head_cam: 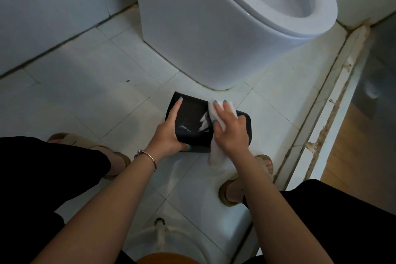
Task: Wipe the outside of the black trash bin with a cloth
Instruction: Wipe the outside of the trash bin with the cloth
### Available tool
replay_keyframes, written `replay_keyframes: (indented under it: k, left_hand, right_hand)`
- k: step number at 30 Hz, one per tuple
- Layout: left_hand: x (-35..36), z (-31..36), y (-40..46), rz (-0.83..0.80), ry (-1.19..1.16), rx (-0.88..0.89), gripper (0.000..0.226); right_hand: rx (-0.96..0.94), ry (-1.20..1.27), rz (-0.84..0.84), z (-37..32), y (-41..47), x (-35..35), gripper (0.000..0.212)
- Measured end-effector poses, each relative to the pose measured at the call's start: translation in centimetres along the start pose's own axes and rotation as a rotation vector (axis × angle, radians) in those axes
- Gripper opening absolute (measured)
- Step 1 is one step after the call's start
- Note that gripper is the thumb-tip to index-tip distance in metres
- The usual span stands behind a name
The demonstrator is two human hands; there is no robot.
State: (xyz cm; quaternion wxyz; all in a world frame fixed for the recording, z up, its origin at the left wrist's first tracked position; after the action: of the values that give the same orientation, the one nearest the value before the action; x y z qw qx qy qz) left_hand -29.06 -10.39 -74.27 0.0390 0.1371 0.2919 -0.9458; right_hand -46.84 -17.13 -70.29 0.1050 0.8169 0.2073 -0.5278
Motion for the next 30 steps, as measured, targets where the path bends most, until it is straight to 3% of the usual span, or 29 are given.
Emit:
replay_keyframes:
  k: [4,9,13,17,24,30]
  left_hand:
    - [0.3,-0.3,-0.2,-0.006,-0.04,0.002,0.134]
    - [0.2,-0.4,-0.2,-0.008,-0.035,0.022,0.13]
    - [-0.2,0.1,-0.3,-0.028,-0.006,0.032,0.131]
    - [0.0,0.1,-0.2,-0.003,0.008,0.025,0.133]
    - [-0.1,-0.1,0.0,-0.005,0.017,0.022,0.129]
    - [-0.4,0.0,0.0,-0.031,-0.012,0.015,0.13]
  right_hand:
    - [0.129,-0.052,0.008,-0.6,0.0,0.1,0.059]
    - [-0.061,-0.05,-0.039,-1.4,-0.4,0.3,0.057]
    - [0.01,-0.063,-0.047,0.9,-0.3,-1.1,0.058]
    - [0.1,-0.155,-0.037,-1.3,-0.3,-0.2,0.06]
    - [-0.048,-0.081,-0.049,-2.1,-1.0,0.3,0.058]
    - [0.104,-0.094,0.008,-1.0,-1.1,-0.3,0.058]
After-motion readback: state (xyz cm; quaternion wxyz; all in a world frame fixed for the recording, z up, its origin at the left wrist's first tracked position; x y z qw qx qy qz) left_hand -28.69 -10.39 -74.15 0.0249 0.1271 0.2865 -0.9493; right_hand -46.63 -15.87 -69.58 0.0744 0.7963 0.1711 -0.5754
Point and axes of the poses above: each hand's wrist, its own y-axis towards the middle knuckle, its own x-axis out of the palm, z = x × y, the point moved 1 cm from there along y, towards the middle knuckle, and after that the axes turned 12 degrees about -x, right-handed, at the moved point
